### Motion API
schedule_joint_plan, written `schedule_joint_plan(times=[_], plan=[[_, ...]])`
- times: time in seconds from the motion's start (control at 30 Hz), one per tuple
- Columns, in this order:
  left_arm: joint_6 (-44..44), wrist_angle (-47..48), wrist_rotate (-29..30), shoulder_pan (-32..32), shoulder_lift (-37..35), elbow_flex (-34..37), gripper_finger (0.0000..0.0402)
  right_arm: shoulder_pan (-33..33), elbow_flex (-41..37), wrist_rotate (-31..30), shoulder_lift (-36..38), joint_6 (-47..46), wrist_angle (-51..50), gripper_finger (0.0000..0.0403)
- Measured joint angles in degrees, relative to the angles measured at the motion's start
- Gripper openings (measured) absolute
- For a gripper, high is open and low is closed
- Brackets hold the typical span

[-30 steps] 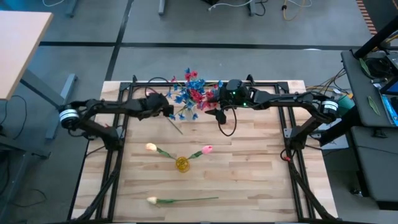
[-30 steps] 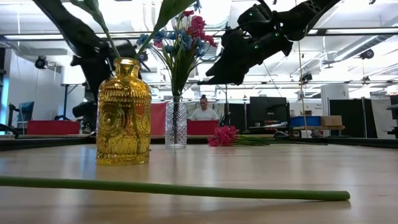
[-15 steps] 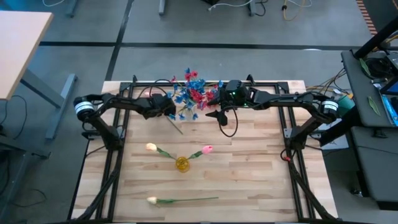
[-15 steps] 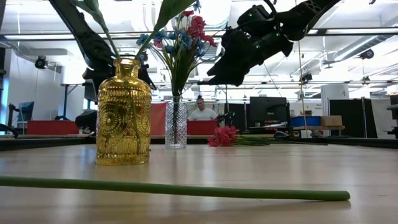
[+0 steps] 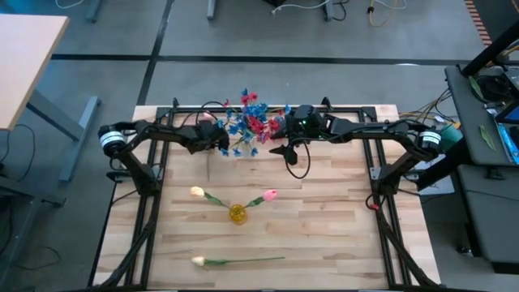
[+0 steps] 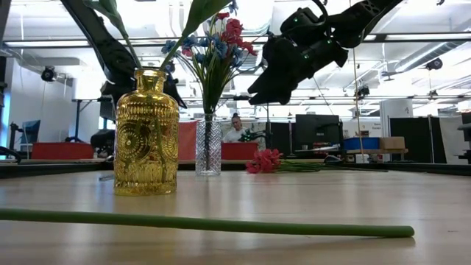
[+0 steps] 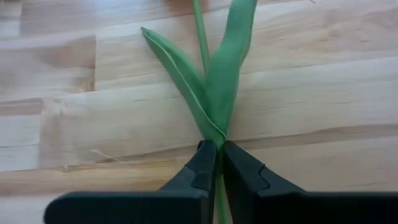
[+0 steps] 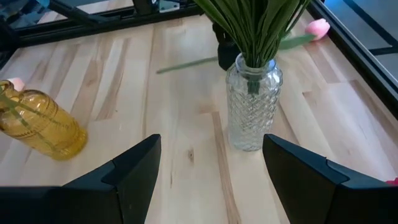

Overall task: Sort flowers into vase by color
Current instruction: Put the pink tulip into the yellow vase

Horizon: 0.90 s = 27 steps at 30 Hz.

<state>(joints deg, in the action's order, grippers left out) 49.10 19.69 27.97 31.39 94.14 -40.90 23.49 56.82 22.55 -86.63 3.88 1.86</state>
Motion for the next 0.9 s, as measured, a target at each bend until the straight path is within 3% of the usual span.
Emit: schedule_joint_plan(times=[0.27, 0.5, 0.67, 0.83, 0.9], plan=[[-5.0, 8.2, 2.8, 1.8, -7.6, -1.8, 0.0001, 0.0, 0.0, 0.0, 0.0, -0.2, 0.0, 0.0274], [-11.2, 15.3, 9.1, 2.0, -22.7, -4.2, 0.0000, 0.0, 0.0, 0.0, 0.0, -0.2, 0.0, 0.0274], [-22.5, 13.6, 11.7, 1.6, -34.6, -9.3, 0.0000, 0.3, 0.0, -1.0, 2.0, 0.5, -0.3, 0.0274], [-37.9, 7.2, 11.5, -1.5, -42.2, -16.3, 0.0000, 0.5, 0.0, -5.1, 6.9, 1.9, -1.2, 0.0274], [-44.4, 3.5, 6.9, -3.2, -44.3, -18.8, 0.0000, 0.4, 0.0, -6.3, 9.2, 2.7, -1.7, 0.0274]])
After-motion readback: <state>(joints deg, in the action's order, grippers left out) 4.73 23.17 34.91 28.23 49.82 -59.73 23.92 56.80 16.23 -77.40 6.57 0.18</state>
